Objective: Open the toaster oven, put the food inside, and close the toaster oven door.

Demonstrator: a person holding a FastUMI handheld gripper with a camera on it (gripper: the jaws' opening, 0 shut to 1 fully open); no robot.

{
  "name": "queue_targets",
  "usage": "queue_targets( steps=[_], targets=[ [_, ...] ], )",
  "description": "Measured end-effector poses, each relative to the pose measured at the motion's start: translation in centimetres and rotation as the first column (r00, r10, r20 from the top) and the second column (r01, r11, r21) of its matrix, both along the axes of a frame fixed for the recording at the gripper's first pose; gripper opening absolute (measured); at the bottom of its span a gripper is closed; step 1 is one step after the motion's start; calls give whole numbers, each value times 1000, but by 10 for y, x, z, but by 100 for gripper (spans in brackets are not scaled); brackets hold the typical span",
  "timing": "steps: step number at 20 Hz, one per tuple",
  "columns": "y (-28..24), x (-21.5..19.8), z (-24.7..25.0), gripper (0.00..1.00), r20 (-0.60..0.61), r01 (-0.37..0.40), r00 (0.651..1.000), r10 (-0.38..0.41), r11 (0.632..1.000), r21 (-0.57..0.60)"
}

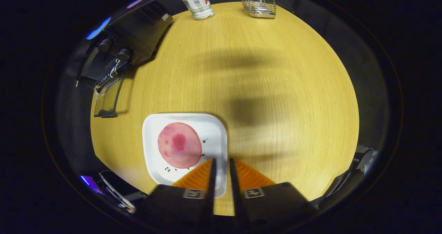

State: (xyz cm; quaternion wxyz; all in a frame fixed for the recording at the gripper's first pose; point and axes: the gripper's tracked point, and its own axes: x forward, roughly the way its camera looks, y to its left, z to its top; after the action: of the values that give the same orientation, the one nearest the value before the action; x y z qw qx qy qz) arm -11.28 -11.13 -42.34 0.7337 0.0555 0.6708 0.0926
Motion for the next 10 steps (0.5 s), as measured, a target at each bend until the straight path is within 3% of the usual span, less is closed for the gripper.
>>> queue_targets(
  steps=[1,2,3,5,10],
  targets=[
    [0,3,6,13,-9,9,1000,-9,1000,12],
    [0,5,0,17,-7,11,1000,-11,1000,24],
    [1,4,3,10,-9,6,1000,-5,999,44],
    [1,4,5,7,0,9,1000,-9,995,103],
    [-1,1,14,5,7,152,987,-162,941,303]
  ],
)
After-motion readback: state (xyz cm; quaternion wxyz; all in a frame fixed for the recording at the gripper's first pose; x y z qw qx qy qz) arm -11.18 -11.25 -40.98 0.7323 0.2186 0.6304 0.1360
